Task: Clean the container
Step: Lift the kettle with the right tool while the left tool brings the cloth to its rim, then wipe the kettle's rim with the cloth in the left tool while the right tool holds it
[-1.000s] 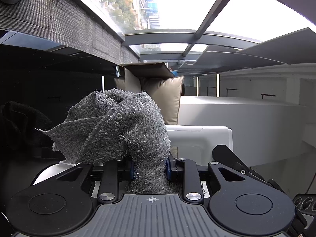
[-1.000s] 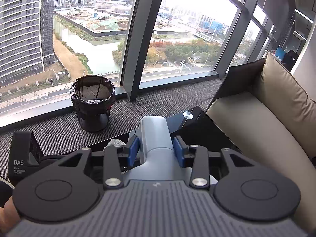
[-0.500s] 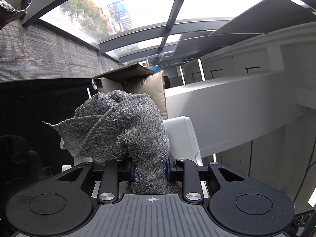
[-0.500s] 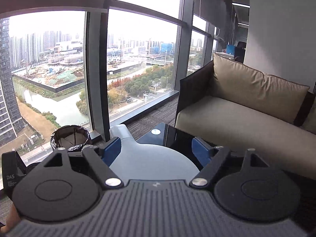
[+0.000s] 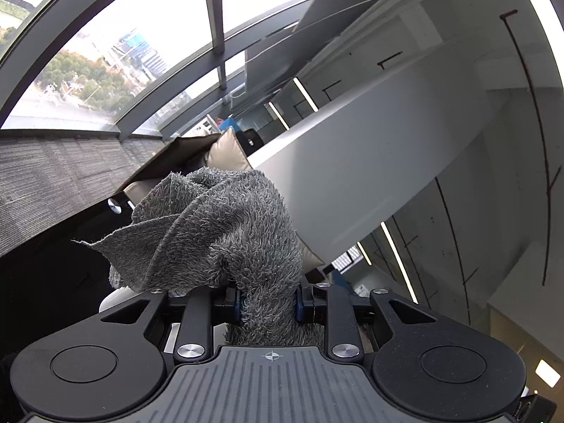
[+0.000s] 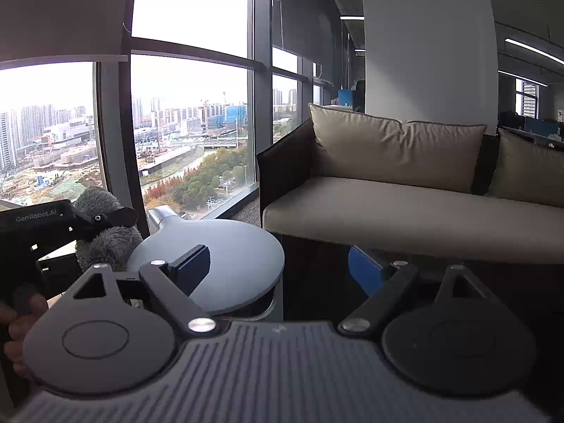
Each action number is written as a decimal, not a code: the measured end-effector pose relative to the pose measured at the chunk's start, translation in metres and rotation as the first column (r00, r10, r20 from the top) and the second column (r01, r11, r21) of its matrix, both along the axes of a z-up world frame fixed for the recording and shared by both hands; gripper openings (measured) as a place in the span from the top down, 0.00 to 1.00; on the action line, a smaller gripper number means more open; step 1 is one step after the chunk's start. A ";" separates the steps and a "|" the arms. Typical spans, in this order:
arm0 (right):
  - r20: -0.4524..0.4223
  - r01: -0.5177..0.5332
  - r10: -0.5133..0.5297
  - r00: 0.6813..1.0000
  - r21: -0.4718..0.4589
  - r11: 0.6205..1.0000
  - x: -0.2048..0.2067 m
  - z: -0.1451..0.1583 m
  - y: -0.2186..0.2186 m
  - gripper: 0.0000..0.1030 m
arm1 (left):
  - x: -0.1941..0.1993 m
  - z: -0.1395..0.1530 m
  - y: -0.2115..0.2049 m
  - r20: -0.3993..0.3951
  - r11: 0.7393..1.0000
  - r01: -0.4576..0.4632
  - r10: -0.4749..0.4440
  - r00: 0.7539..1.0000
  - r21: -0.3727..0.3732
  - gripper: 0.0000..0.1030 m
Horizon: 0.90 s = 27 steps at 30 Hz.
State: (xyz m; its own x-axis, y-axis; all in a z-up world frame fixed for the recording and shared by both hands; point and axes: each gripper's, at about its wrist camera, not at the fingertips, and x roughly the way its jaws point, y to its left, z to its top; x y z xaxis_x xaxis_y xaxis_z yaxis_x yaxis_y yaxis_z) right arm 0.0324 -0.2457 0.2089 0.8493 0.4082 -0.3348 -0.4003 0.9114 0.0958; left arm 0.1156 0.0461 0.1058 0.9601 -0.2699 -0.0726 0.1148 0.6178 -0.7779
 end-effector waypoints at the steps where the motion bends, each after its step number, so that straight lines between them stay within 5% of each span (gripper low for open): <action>1: -0.007 0.001 -0.001 1.000 0.023 1.000 -0.004 -0.003 -0.005 0.14 | 0.002 0.007 -0.005 -0.009 0.999 0.018 -0.017 1.000 0.035 0.78; 7: 0.016 0.008 -0.010 1.000 0.102 0.995 -0.031 -0.017 -0.027 0.13 | 0.013 0.034 -0.039 -0.049 0.975 0.077 -0.068 0.997 0.209 0.78; 16: 0.001 -0.071 0.073 0.997 0.229 0.971 -0.062 -0.057 -0.045 0.12 | 0.016 0.044 -0.096 -0.106 0.920 0.129 -0.096 0.990 0.370 0.78; 27: -0.055 -0.103 0.117 0.992 0.211 0.972 -0.060 -0.107 -0.017 0.12 | 0.009 0.057 -0.142 -0.142 0.839 0.171 -0.113 0.983 0.517 0.77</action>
State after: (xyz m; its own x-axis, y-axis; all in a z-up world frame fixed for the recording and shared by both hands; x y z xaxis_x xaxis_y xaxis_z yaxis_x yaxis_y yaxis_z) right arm -0.0281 -0.2626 0.1017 0.7739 0.5642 -0.2877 -0.4831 0.8196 0.3079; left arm 0.1245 -0.0963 0.1629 0.8937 -0.2961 -0.3372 0.1715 0.9197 -0.3532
